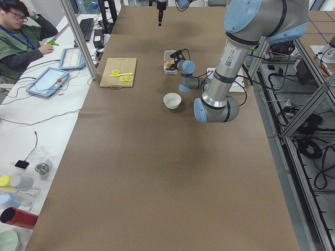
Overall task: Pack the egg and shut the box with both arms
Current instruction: 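Lower the egg into the empty slot and open the left gripper, then withdraw the left gripper away while the right gripper moves toward the egg box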
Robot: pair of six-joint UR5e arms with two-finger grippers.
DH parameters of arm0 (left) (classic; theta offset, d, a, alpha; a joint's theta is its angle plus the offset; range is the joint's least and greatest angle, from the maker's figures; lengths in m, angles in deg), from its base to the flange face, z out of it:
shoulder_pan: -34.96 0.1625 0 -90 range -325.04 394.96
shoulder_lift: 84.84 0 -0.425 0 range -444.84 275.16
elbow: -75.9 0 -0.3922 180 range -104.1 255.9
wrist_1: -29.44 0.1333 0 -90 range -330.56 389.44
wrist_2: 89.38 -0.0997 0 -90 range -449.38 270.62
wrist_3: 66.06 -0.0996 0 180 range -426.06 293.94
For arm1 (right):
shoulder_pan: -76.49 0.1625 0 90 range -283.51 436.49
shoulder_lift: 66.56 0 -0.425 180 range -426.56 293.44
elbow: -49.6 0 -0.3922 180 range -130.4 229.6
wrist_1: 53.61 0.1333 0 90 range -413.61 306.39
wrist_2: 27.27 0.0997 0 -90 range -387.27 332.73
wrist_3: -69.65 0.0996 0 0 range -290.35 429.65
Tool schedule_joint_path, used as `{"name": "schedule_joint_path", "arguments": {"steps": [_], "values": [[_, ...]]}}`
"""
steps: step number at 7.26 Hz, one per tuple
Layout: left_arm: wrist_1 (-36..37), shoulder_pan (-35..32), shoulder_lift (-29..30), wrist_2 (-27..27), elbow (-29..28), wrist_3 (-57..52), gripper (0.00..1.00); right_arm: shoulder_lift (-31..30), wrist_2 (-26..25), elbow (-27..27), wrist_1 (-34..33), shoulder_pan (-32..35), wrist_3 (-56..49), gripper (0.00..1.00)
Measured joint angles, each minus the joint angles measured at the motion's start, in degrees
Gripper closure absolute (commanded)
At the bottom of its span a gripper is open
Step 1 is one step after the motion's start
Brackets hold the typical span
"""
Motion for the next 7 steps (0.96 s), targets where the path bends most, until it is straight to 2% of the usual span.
{"name": "schedule_joint_path", "arguments": {"steps": [4, 7], "values": [[-0.1, -0.1, 0.0, 0.0, 0.2, 0.3, 0.24, 0.1, 0.0, 0.0, 0.0, 0.0, 0.0, 0.00], [0.9, -1.7, 0.3, 0.4, 1.2, 3.0, 0.04, 0.1, 0.0, 0.0, 0.0, 0.0, 0.0, 0.00]]}}
